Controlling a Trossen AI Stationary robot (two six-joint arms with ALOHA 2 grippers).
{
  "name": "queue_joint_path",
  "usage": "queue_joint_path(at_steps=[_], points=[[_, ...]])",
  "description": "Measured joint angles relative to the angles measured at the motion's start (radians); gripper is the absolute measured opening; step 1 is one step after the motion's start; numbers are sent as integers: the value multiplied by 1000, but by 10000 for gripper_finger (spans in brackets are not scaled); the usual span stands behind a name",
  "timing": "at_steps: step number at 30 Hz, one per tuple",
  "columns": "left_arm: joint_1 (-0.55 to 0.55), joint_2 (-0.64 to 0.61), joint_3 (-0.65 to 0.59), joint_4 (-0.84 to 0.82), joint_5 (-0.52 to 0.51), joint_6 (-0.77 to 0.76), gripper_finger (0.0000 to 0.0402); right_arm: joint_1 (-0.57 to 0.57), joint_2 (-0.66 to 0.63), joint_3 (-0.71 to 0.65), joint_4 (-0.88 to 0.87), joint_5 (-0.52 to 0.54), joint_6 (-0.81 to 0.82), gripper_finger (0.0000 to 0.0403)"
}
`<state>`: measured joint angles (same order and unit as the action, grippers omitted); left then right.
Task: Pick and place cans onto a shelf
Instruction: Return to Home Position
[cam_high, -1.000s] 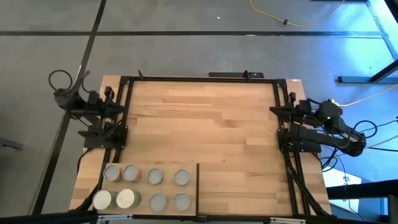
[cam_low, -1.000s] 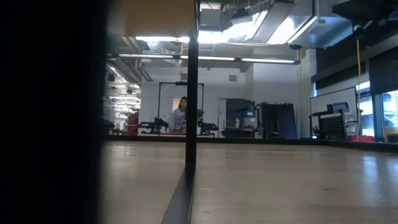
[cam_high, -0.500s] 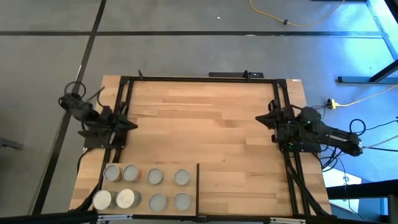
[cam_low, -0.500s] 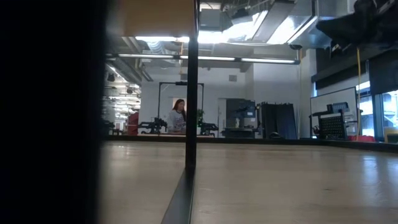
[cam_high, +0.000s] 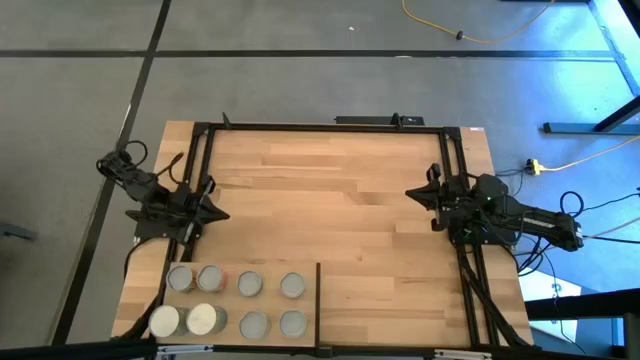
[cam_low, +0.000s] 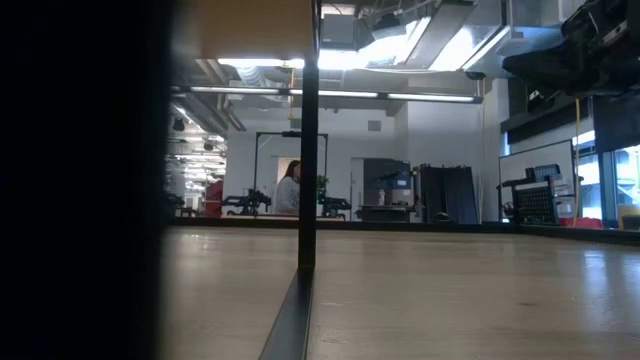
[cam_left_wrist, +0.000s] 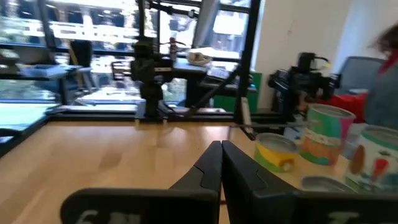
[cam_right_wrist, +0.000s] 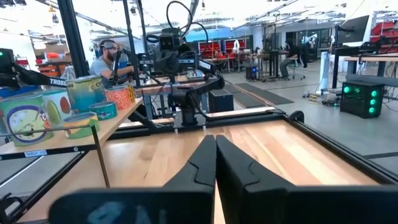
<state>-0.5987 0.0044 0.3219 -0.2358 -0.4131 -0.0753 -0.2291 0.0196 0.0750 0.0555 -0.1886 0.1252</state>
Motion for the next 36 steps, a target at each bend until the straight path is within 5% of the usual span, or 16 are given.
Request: queue_joint_path(at_steps=[19, 36], points=[[0, 0, -35, -18, 91, 55, 0, 0, 0, 0, -26, -25, -85, 7], [0, 0, -200, 102, 96, 54, 0, 1, 0, 0, -67, -34, -83, 7]])
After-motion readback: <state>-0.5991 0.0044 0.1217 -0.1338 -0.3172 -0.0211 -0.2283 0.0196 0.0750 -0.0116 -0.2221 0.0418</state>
